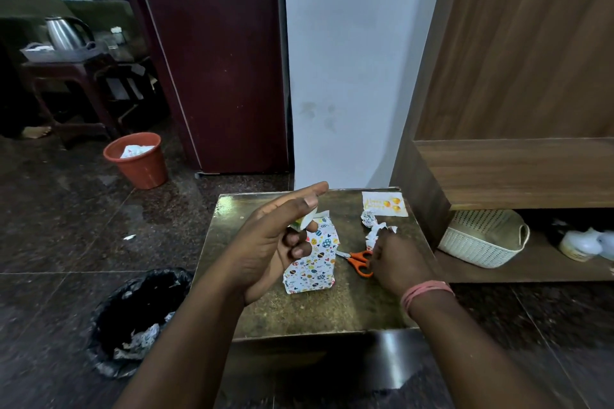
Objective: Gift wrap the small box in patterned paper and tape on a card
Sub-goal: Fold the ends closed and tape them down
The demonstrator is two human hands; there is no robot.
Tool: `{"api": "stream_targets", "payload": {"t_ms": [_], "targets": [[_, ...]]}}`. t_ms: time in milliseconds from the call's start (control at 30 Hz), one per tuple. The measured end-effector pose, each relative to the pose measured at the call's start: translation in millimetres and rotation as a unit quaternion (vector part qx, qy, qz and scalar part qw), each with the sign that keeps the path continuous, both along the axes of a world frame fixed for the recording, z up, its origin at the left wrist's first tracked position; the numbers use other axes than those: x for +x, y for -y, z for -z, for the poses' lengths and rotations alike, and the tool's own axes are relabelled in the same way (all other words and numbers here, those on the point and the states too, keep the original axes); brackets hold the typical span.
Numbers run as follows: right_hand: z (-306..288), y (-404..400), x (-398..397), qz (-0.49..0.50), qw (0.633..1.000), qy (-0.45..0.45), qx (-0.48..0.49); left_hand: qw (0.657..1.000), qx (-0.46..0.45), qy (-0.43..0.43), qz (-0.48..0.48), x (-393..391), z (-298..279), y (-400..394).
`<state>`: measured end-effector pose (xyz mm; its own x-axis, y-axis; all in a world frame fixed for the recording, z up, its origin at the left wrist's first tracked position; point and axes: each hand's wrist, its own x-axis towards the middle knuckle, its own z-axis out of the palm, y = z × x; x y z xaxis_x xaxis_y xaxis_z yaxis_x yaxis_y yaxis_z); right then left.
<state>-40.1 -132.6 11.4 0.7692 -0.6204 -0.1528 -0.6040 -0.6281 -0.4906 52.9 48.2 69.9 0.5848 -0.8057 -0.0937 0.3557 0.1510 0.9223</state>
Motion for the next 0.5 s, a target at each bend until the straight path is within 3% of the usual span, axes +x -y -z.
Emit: {"api": "stream_targets", "payload": {"t_ms": [33,100,367,500], "targets": [[7,3,1,-0.015,1.000,-0.016,0.011,1.000,-0.001,-0.001,0.001,0,0,-1],[29,12,2,0.047,0.997,-0.043,0.037,1.000,0.000,0.000,0.007,2,0,-5],[32,6,5,0.026,0.998,-0.045,-0.041,0.999,-0.023,0.002,0.046,7,1,-11],[-2,19,-5,0.055,0.994,0.046,0.081,0.999,-0.020,0.006,0.046,11,1,-13]]}}
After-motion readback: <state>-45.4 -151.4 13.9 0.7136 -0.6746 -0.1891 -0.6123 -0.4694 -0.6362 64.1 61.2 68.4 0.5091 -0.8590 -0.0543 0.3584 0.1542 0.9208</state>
